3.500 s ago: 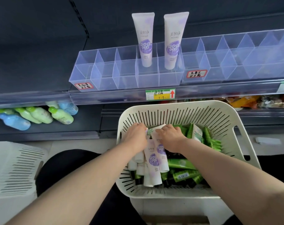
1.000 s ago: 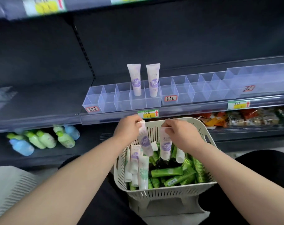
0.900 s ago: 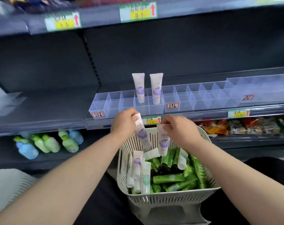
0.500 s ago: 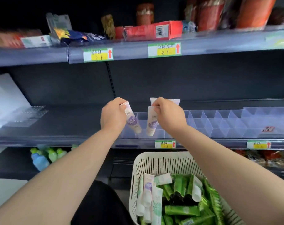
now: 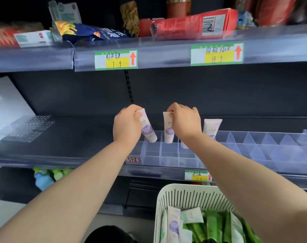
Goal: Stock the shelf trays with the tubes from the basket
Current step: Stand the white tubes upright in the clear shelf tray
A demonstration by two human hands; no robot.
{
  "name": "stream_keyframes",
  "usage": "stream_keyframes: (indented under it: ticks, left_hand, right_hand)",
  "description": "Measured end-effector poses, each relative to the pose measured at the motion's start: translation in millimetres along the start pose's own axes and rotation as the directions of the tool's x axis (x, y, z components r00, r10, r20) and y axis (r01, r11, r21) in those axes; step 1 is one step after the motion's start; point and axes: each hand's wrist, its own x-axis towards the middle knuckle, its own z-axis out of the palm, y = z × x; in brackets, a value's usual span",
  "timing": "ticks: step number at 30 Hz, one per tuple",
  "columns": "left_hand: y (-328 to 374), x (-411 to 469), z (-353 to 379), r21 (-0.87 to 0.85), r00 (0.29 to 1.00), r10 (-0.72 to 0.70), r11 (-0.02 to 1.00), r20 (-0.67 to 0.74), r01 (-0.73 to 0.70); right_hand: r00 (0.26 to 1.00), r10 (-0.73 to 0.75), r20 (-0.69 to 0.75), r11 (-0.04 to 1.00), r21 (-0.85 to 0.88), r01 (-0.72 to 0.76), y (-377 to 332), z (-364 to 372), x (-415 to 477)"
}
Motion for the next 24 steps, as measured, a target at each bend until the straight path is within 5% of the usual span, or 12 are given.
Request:
stream_keyframes:
  ticks: [11,24]
  left_hand:
    - [-11.6,32.0,31.1,0.1,0.994,0.042,0.994,0.1,-0.052]
    - [-16.5,39.4,58.5,0.256,0.969,0.042,0.961,0.242,-0.106]
  right_hand:
    - [0.991,-0.107,0.077,0.96,-0.253,0.123,12.5,20.0,5.8]
    - [0.987,-0.143,0.076,0.959,-0.235,0.157,20.0,20.8,2.2]
